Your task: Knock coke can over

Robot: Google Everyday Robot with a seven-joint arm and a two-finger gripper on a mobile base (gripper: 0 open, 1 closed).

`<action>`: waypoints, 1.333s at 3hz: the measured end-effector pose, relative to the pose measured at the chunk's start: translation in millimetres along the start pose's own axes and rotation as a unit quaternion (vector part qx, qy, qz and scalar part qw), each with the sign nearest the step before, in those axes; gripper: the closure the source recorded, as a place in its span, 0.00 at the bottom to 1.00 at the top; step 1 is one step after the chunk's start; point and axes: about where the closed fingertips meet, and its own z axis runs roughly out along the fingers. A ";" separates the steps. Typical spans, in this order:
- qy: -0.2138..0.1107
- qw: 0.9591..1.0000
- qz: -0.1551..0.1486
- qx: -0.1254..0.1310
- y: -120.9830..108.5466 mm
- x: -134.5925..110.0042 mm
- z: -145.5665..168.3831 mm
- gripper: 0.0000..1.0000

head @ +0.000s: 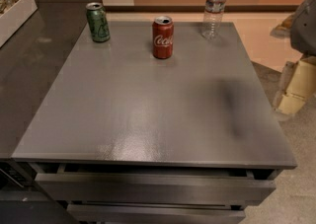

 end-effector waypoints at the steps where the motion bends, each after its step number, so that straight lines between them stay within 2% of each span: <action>1: 0.000 1.000 0.000 0.000 0.0 0.0 0.0 0.00; 2: -0.011 1.000 -0.008 0.009 -5.2 -8.5 -1.3 0.00; 4: -0.087 0.996 -0.020 0.026 -45.2 -46.1 20.1 0.00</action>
Offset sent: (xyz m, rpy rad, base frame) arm 0.0147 0.0137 0.0041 0.0298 -0.0342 0.0419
